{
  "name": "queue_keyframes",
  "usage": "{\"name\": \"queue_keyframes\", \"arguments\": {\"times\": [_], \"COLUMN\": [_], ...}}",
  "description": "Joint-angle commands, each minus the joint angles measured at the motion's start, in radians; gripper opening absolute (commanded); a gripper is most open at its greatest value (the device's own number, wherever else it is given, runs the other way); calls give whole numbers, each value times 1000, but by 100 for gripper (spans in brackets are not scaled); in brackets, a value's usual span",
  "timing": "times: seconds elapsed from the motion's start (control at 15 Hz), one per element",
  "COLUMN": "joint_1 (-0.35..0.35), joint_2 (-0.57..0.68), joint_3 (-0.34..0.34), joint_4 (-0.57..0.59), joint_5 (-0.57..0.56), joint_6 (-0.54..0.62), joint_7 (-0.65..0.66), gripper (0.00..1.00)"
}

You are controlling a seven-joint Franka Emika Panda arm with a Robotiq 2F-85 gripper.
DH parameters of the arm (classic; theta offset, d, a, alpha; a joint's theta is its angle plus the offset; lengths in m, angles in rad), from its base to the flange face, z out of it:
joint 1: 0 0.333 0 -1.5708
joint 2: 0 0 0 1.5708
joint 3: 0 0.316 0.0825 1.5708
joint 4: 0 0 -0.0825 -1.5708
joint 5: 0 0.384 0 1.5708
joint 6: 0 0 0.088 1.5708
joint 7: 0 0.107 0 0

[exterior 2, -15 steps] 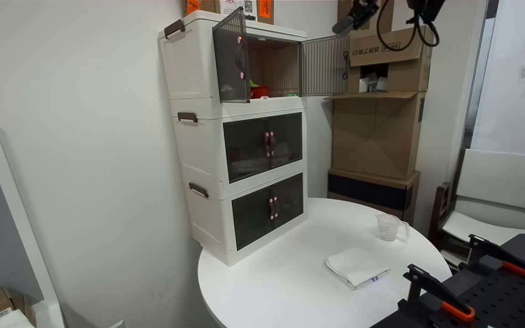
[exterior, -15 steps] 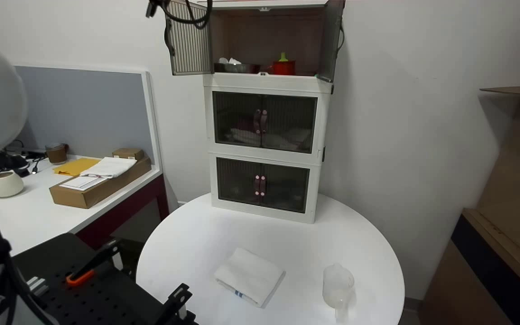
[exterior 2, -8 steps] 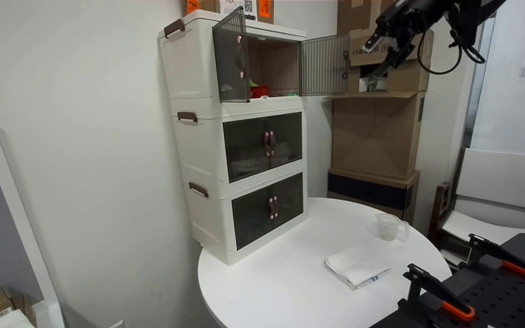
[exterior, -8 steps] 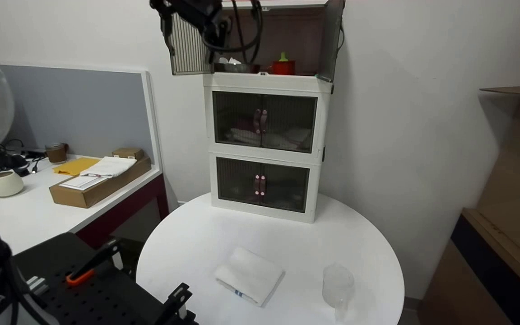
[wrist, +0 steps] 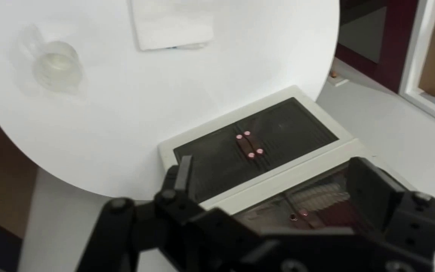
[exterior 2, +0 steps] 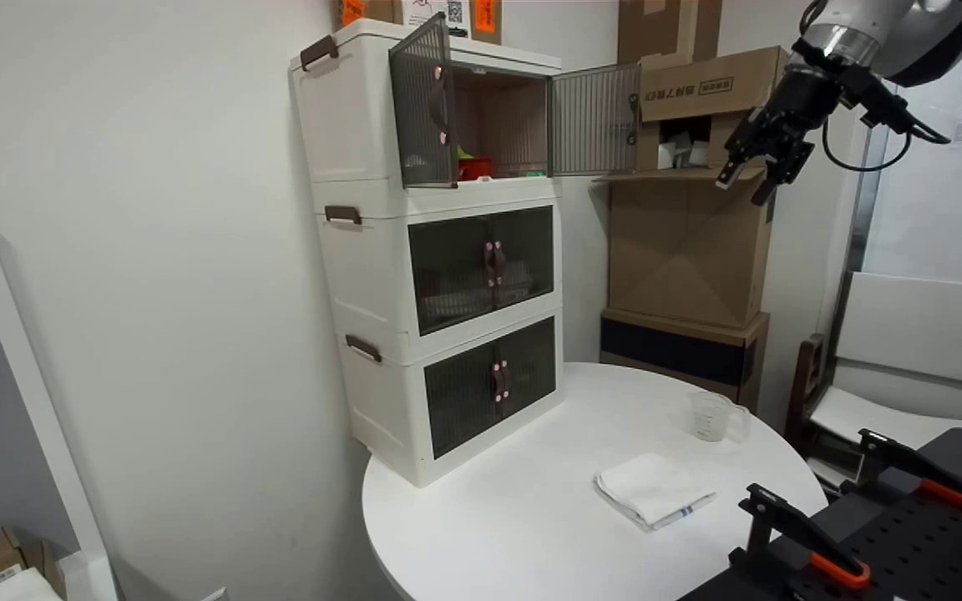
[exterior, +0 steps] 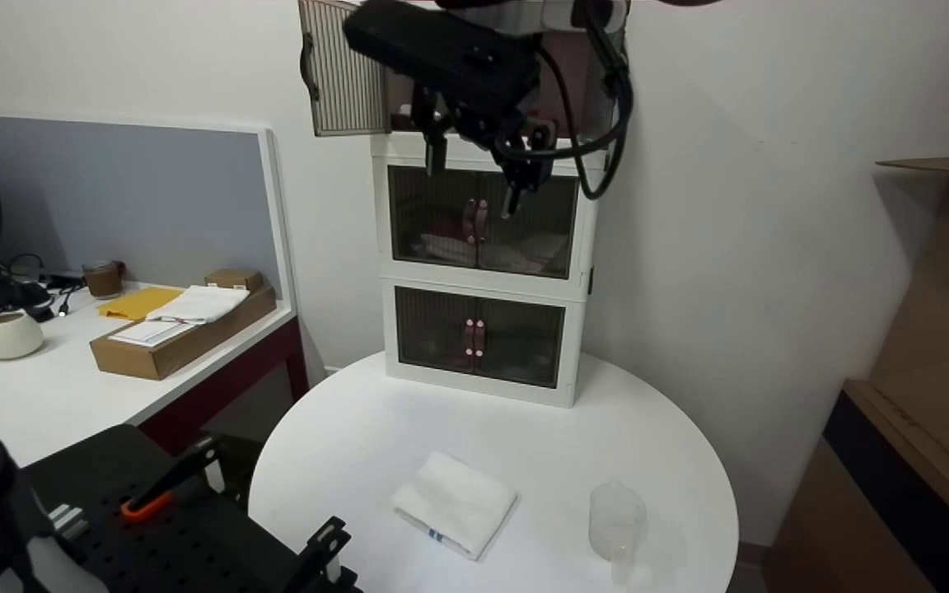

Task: Open the left door of the topmost cabinet.

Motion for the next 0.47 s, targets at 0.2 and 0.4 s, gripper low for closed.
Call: {"name": "queue_keyframes", "arguments": {"times": [0.2,0.4], "joint_1": [-104,-111], "joint_2": [18,7], "joint_3": [121,120], "joint_4": [18,15], "joint_5": [-22,-20], "joint_6": [-10,-9], "joint_7": [22,20], "gripper": [100,100]}}
